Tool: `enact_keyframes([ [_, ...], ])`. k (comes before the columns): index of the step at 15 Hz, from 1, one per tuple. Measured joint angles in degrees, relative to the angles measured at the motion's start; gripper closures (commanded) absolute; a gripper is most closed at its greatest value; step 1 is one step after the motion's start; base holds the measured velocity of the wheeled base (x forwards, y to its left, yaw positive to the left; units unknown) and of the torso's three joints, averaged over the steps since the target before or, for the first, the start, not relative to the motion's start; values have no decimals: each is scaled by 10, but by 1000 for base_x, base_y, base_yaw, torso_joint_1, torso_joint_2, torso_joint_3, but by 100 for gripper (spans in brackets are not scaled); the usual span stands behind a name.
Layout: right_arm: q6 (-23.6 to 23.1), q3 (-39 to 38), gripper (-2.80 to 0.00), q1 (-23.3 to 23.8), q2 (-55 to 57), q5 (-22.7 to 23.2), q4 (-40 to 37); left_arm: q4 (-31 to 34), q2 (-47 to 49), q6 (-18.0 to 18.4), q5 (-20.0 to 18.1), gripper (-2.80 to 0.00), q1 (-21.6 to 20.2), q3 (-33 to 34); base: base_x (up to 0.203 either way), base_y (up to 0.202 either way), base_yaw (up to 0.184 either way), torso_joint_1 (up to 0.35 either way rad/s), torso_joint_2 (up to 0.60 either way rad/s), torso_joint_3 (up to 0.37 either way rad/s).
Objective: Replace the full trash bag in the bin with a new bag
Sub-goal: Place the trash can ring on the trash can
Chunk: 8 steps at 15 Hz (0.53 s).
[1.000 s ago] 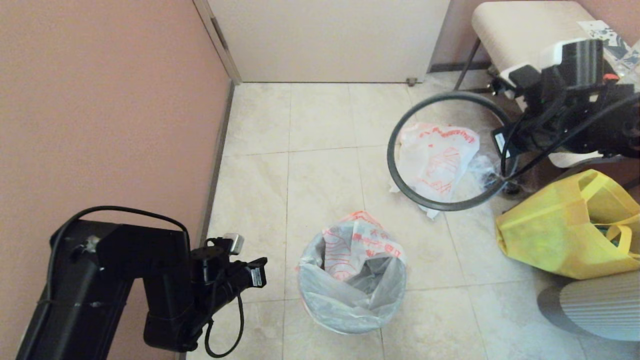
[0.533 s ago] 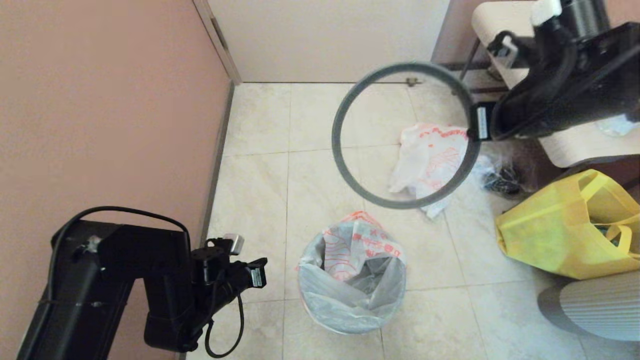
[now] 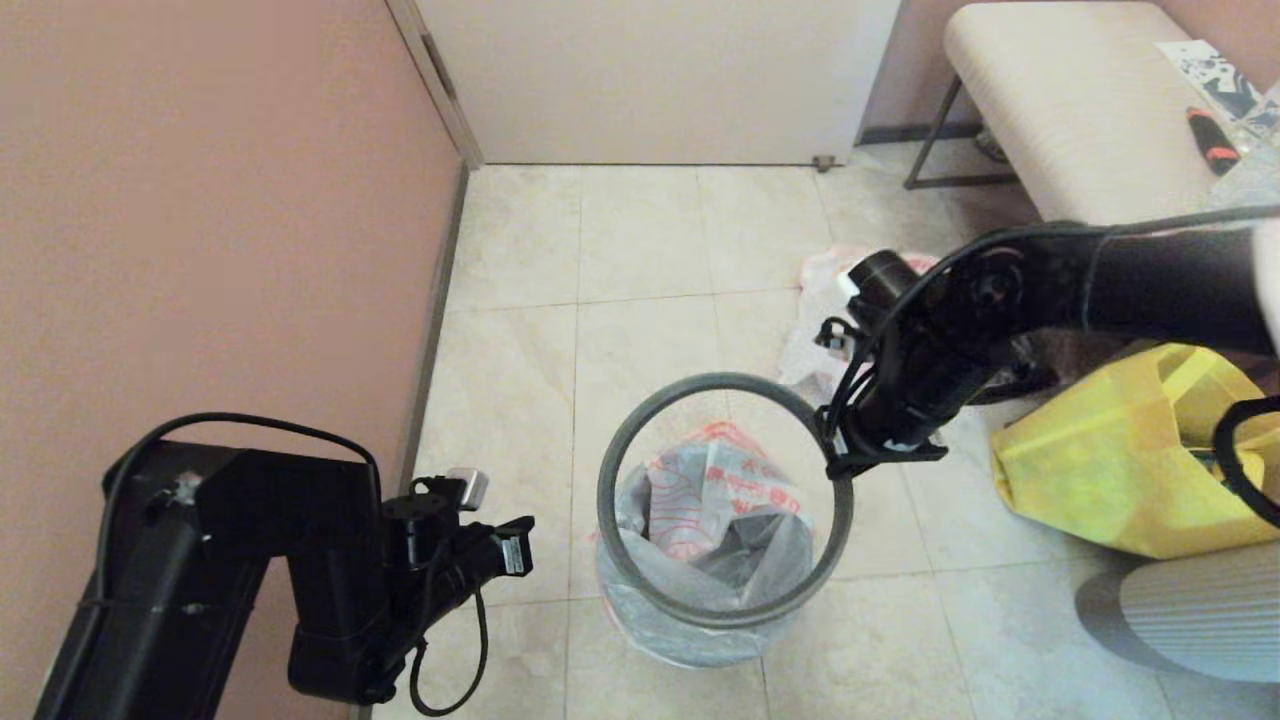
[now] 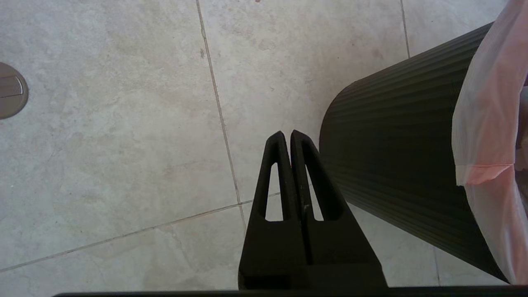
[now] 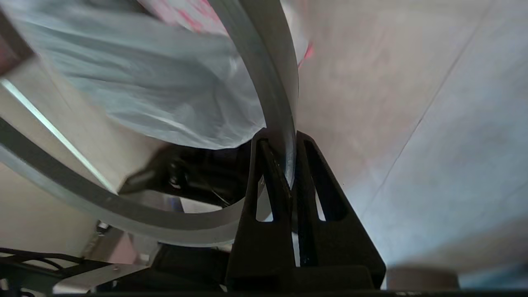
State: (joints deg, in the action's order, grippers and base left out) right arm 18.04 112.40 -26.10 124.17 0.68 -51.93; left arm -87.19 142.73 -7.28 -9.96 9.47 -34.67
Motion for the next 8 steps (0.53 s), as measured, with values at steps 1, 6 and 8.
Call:
enact_keyframes([
  [1, 4, 0, 0, -5, 21, 10, -1, 0, 0, 0, 0, 0, 0, 0, 0, 0, 0, 0, 0, 0],
  [6, 5, 0, 0, -14, 95, 37, 62, 0, 0, 1, 0, 0, 0, 0, 0, 0, 0, 0, 0, 0],
  [8, 3, 0, 0, -6, 112, 31, 76, 0, 0, 1, 0, 0, 0, 0, 0, 0, 0, 0, 0, 0],
])
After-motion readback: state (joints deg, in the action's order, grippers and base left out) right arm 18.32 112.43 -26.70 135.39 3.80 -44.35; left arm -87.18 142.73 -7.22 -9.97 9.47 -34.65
